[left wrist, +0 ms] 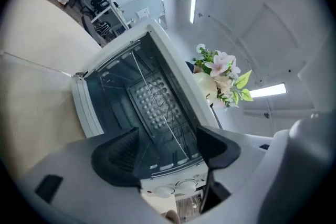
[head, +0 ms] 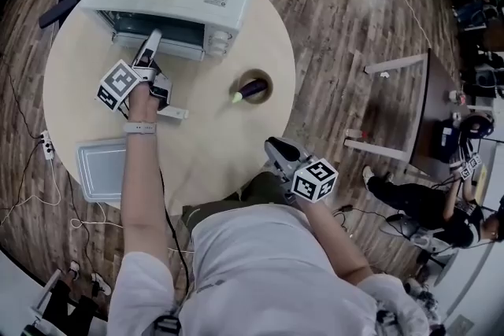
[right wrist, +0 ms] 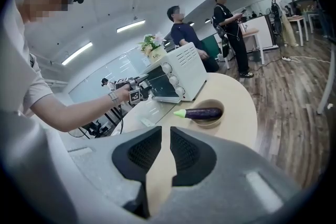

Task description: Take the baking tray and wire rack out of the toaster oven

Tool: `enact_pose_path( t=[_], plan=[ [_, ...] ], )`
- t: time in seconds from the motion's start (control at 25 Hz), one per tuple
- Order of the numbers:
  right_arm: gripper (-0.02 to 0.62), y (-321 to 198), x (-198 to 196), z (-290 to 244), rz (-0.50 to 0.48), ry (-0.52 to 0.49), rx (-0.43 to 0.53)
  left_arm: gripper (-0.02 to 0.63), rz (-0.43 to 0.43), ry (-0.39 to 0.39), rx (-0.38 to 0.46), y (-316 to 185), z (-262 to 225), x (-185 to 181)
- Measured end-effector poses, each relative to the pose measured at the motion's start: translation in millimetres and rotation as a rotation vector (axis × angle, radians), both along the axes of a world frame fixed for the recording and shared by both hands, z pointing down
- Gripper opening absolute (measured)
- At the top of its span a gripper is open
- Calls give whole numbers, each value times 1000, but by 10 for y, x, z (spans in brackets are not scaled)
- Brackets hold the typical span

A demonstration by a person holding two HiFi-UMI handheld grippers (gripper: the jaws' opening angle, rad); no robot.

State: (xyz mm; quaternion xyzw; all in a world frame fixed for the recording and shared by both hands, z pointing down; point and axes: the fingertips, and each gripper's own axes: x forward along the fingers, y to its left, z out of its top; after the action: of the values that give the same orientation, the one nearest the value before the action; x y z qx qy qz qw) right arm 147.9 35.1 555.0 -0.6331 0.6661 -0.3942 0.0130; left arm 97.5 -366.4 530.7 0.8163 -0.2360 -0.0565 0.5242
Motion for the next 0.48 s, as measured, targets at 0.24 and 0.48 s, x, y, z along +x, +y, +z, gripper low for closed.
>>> enact_pose_path(
  t=[0.24,0.48],
  plan=[
    [46,-27,128,1,49,24,-36,337,-20,132,-79,-273,194,265],
    [46,-43,191,-45,90,47,-62,296,-47,289,-144,-490,226,477]
  ],
)
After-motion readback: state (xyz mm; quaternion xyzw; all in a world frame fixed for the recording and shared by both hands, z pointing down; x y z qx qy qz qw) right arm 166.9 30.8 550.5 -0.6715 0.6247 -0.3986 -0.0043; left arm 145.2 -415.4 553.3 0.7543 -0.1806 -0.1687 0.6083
